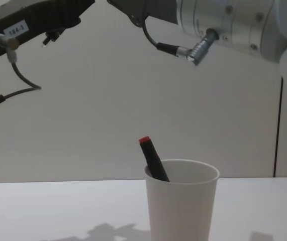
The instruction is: Place the pen into the pen holder.
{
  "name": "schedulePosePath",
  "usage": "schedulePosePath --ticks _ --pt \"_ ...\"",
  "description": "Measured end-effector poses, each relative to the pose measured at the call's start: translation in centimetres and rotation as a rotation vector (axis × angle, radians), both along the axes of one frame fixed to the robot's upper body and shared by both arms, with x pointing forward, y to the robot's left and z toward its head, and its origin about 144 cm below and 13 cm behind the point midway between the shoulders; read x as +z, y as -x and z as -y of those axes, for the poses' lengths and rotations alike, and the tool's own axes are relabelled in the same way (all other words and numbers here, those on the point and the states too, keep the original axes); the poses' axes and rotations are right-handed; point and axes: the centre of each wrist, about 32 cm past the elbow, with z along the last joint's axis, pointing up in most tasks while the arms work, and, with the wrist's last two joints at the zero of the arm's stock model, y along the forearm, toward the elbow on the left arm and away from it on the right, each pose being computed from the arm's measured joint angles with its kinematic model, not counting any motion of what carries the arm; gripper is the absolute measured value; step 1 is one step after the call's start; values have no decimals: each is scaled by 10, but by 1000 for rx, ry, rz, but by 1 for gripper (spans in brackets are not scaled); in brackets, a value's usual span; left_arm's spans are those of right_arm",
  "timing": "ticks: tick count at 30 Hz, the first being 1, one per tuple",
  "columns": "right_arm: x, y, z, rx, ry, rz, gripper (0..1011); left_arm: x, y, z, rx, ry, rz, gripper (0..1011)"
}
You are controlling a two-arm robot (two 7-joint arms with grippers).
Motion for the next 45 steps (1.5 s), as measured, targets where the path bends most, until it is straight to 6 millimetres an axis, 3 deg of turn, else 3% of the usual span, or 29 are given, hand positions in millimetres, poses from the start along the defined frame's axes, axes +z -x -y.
schedulePosePath --ticks 18,37,45 --pt "0 0 0 0 0 0 121 0 0 0 0 0 0 146" --pt "0 0 0 -1 0 0 121 1 0 -1 7 6 0 695" --pt "0 0 0 1 0 1 121 1 0 -1 9 6 0 840"
